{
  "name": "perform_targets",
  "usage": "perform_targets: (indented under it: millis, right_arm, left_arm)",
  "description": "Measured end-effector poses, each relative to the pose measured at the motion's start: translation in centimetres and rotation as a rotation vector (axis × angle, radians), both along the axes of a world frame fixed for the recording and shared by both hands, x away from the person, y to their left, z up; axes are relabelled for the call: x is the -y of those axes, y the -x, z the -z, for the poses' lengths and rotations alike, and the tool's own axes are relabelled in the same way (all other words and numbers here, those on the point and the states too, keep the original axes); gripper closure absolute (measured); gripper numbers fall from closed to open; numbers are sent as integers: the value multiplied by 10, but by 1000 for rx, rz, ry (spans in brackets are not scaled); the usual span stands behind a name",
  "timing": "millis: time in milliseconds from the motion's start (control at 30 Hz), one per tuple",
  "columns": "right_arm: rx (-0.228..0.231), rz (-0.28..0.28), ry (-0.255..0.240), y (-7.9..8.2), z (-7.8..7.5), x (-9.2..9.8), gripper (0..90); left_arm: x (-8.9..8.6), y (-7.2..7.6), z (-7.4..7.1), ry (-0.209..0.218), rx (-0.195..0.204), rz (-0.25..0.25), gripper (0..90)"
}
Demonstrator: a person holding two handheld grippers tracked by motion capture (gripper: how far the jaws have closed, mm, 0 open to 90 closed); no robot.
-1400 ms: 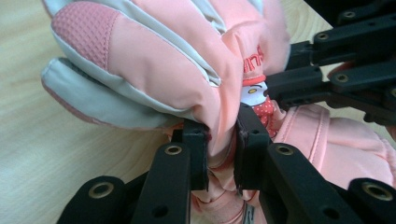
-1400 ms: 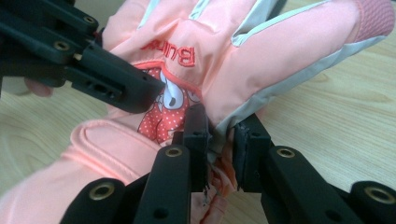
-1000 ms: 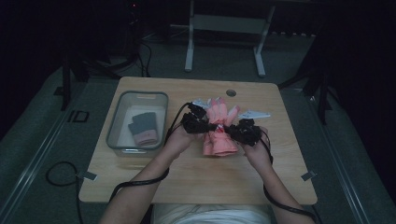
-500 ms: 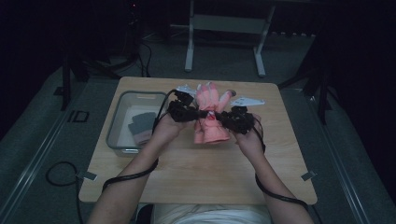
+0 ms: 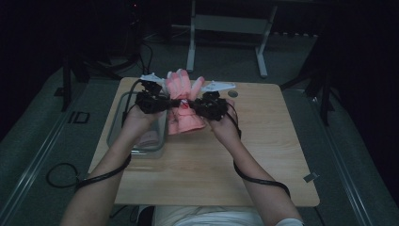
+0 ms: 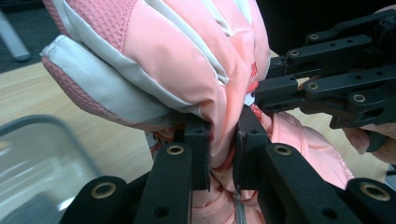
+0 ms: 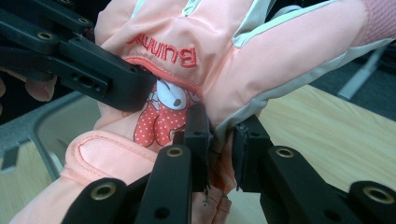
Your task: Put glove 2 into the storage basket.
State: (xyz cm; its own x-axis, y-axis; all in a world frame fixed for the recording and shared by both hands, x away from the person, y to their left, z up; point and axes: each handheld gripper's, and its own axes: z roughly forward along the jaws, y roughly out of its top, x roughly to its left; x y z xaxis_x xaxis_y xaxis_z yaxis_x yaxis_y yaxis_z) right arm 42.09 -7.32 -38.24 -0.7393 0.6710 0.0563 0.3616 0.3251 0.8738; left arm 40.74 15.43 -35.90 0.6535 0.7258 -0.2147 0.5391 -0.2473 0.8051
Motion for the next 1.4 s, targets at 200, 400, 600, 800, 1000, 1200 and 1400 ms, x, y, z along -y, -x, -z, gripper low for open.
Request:
perform_targets:
  millis: [200,400,600,800,1000,1200,1400]
  right_arm:
    - [8,-48,-7,-6,-10,-39,781]
    - [-3,-92,-2,-13,-11,-78,780]
    - [-35,-116,25,-20,4,-109,780]
    - [-98,-114,58,-29,32,-122,780]
    - [-167,-109,90,-36,64,-130,779]
    - [-198,-105,109,-38,80,-137,778]
    - [-252,-79,130,-44,93,-151,751]
  left_arm:
    - [-32,5,-9,-5,9,-42,786]
    - [-70,9,-8,8,2,-98,786]
    - [-101,4,15,36,-53,-136,786]
    - [-112,-4,44,75,-125,-149,786]
    - [-120,-12,85,111,-222,-167,785]
    - [-127,-14,102,125,-262,-183,783]
    - [-129,-23,111,34,-305,-243,744]
